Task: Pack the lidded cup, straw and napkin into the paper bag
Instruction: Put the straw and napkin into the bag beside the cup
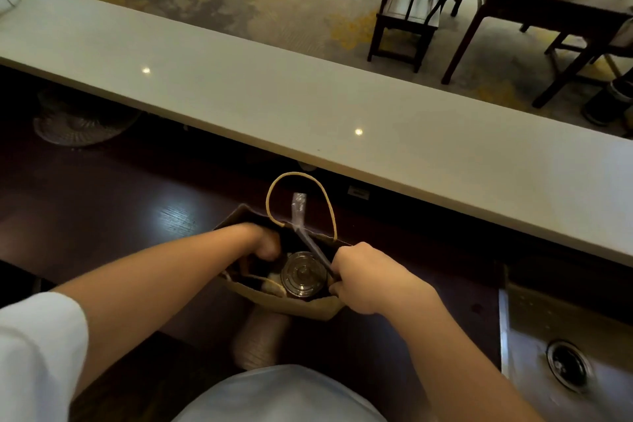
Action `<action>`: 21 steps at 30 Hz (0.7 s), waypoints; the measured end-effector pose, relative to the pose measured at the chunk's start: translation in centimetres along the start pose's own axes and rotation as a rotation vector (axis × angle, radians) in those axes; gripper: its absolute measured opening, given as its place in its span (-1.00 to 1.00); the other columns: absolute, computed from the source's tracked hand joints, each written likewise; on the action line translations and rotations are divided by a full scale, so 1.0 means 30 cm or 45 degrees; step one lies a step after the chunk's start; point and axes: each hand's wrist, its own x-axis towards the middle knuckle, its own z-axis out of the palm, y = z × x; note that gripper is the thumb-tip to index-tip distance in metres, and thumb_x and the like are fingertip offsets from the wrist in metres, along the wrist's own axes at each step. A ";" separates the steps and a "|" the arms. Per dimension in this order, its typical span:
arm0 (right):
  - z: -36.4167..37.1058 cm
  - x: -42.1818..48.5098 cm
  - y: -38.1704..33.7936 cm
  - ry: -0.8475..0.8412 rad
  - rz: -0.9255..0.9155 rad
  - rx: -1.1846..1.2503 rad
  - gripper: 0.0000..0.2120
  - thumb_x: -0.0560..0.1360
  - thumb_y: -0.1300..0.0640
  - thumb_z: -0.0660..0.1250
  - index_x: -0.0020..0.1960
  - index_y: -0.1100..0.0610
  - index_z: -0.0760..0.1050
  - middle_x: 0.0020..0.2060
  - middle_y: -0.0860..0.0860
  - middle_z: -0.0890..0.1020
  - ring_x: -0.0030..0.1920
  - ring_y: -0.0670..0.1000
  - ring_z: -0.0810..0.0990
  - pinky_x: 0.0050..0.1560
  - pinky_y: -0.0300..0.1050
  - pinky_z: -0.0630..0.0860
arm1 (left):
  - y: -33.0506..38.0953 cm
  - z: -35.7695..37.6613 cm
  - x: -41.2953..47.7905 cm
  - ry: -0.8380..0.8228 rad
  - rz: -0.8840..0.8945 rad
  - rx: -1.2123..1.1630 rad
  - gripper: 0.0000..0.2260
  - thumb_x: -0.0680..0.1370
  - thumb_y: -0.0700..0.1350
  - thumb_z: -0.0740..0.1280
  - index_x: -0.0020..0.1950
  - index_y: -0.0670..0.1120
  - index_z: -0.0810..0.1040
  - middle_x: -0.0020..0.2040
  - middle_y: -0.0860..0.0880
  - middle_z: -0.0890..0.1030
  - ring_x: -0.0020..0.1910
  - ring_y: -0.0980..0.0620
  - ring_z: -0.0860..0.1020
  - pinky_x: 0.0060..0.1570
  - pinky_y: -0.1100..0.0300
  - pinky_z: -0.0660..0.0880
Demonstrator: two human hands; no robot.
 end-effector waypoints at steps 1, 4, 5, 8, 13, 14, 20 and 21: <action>-0.002 0.003 -0.001 0.005 -0.037 -0.031 -0.90 0.54 0.19 0.34 0.04 0.12 0.57 -0.12 0.08 0.60 -0.14 0.10 0.63 -0.09 0.04 0.65 | 0.020 -0.012 -0.033 0.012 0.048 0.166 -0.70 0.65 -0.17 0.10 0.32 -0.25 0.45 0.30 -0.21 0.51 0.26 -0.20 0.51 0.24 0.06 0.46; -0.018 0.031 -0.025 0.054 -0.150 -0.067 -0.94 0.56 0.19 0.32 -0.03 0.09 0.57 -0.17 0.03 0.62 -0.18 0.05 0.63 -0.16 -0.03 0.63 | 0.031 -0.007 -0.154 0.172 0.217 0.521 -0.72 0.63 -0.13 0.13 0.22 -0.18 0.55 0.21 -0.16 0.59 0.09 -0.13 0.55 0.08 0.10 0.44; -0.024 0.041 -0.033 0.083 -0.190 -0.035 -0.92 0.56 0.19 0.31 -0.03 0.07 0.57 -0.17 0.02 0.62 -0.18 0.04 0.63 -0.16 -0.02 0.64 | 0.015 0.002 -0.197 0.259 0.286 0.561 -0.72 0.63 -0.07 0.14 0.19 -0.13 0.57 0.16 -0.13 0.61 0.06 -0.10 0.56 0.08 0.09 0.46; -0.036 0.067 -0.043 0.128 -0.248 -0.037 -0.89 0.56 0.22 0.30 0.02 0.05 0.54 -0.13 0.02 0.59 -0.19 0.03 0.61 -0.20 -0.06 0.62 | -0.046 0.067 -0.356 0.468 0.566 0.356 -0.61 0.61 0.22 0.03 0.01 0.04 0.55 -0.09 0.02 0.64 -0.11 0.04 0.59 0.00 0.08 0.53; -0.052 0.122 -0.043 -0.136 -0.148 -0.282 -0.93 0.55 0.23 0.30 -0.01 0.09 0.51 -0.10 0.03 0.56 -0.13 0.06 0.60 -0.17 -0.08 0.55 | -0.122 0.193 -0.423 0.718 0.642 0.734 -0.66 0.57 0.22 0.14 0.26 0.09 0.39 0.13 0.04 0.59 0.14 -0.02 0.55 0.16 0.05 0.46; -0.050 0.134 -0.052 -0.196 -0.122 -0.362 -0.89 0.56 0.23 0.30 0.06 0.12 0.54 -0.06 0.05 0.58 -0.06 0.09 0.61 -0.10 -0.07 0.56 | -0.134 0.211 -0.397 0.785 0.639 0.759 -0.72 0.58 0.13 0.18 0.25 0.08 0.39 0.14 0.03 0.59 0.15 -0.04 0.55 0.15 0.04 0.45; 0.021 0.271 -0.130 -0.432 -0.003 -0.771 -0.69 0.59 0.18 0.27 0.31 0.21 0.49 0.24 0.17 0.57 0.26 0.21 0.53 0.29 0.12 0.47 | -0.182 0.234 -0.327 1.003 0.579 0.672 -0.85 0.56 -0.09 0.22 0.08 0.12 0.48 0.01 0.05 0.64 0.04 -0.03 0.59 -0.05 0.09 0.45; 0.046 0.301 -0.139 -0.397 0.024 -0.806 -0.68 0.58 0.17 0.28 0.32 0.20 0.49 0.25 0.18 0.56 0.26 0.23 0.52 0.28 0.15 0.47 | -0.177 0.237 -0.323 1.023 0.583 0.676 -0.82 0.56 -0.10 0.21 0.10 0.13 0.49 0.03 0.05 0.64 0.06 -0.03 0.59 -0.03 0.09 0.45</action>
